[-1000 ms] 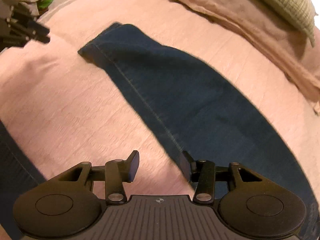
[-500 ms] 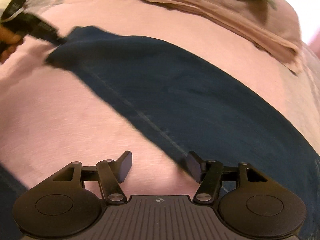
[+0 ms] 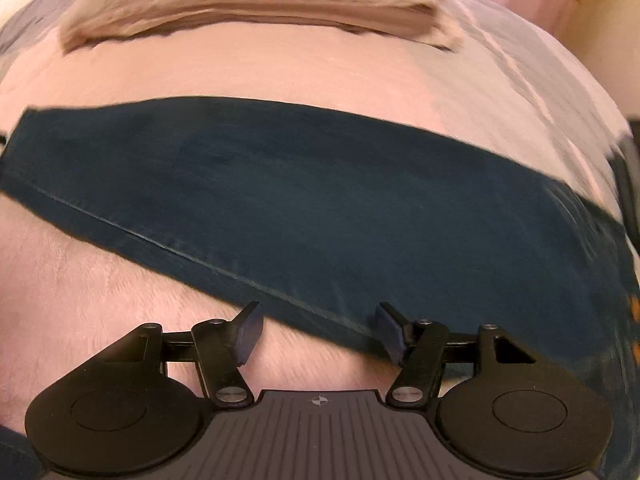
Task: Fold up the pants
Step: 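Grasp a jeans leg hem with the left gripper and pull it straight, then grasp the jeans waistband with the right gripper and straighten it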
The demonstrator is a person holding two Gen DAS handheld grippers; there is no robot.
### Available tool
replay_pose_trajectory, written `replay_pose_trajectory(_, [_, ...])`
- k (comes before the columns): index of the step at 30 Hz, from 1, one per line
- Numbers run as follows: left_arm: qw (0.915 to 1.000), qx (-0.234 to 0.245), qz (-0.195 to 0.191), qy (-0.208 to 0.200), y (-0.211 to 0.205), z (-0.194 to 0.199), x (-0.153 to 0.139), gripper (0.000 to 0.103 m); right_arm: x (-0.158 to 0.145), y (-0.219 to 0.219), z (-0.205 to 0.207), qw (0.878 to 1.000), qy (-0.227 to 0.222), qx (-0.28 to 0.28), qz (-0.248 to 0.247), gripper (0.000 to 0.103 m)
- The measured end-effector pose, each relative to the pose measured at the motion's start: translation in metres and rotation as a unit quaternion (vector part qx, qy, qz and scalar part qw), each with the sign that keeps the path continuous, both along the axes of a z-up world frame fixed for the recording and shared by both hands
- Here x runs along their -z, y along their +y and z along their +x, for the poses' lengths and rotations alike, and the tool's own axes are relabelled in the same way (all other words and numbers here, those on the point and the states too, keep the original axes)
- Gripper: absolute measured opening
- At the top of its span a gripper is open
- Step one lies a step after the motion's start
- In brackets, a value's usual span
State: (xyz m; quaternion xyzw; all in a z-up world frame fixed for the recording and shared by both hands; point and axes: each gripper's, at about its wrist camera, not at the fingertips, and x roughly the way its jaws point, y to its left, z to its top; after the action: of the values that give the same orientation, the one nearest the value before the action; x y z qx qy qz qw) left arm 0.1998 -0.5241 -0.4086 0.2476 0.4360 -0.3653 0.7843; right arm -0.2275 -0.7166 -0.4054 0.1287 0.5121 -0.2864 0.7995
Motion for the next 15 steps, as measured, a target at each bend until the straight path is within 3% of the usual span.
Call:
replay_pose_trajectory(6, [0.9995,-0.03,0.002,0.0,0.032,-0.033,-0.024,0.007,-0.032,-0.008,-0.082,0.995,0.006,0.103,0.006,0.06])
replay_pose_trajectory(15, [0.9969,0.067,-0.036,0.023,0.028,-0.172,-0.091,0.021,-0.083,-0.037,-0.224,0.973,-0.001,0.228,0.028,0.061])
